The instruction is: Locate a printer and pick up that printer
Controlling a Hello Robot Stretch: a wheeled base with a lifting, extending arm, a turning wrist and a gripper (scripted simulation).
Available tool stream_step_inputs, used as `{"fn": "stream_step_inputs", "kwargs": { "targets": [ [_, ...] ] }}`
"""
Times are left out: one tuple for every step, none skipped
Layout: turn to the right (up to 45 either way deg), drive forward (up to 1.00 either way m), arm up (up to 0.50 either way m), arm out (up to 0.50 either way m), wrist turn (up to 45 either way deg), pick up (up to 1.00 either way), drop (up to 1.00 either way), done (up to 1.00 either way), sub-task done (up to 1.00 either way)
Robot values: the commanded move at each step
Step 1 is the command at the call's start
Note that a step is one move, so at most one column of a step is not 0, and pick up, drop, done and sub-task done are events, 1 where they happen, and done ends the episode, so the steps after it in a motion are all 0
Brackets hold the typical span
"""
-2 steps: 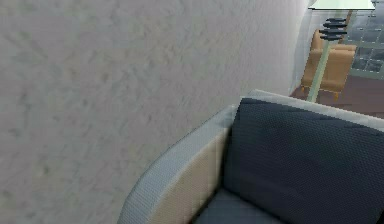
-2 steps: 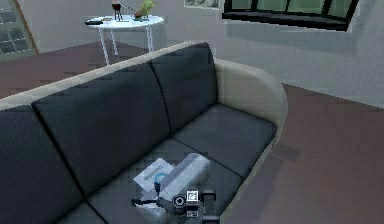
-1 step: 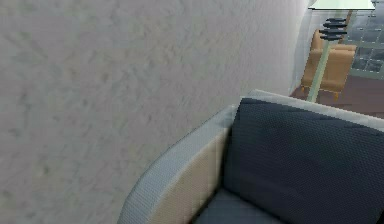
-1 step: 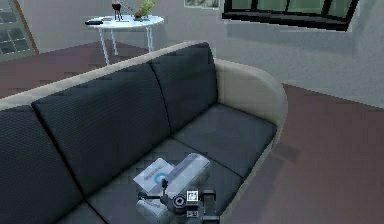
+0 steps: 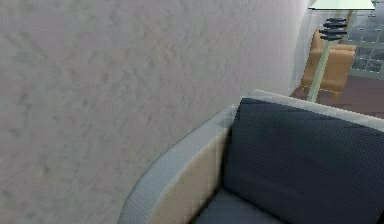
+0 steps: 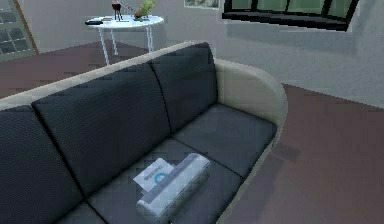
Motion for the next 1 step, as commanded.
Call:
{"fn": "stream_step_inputs", "kwargs": {
  "targets": [
    [0.0, 0.00, 0.00, 0.00, 0.0, 1.00, 0.00, 0.00, 0.00]
  ]
}}
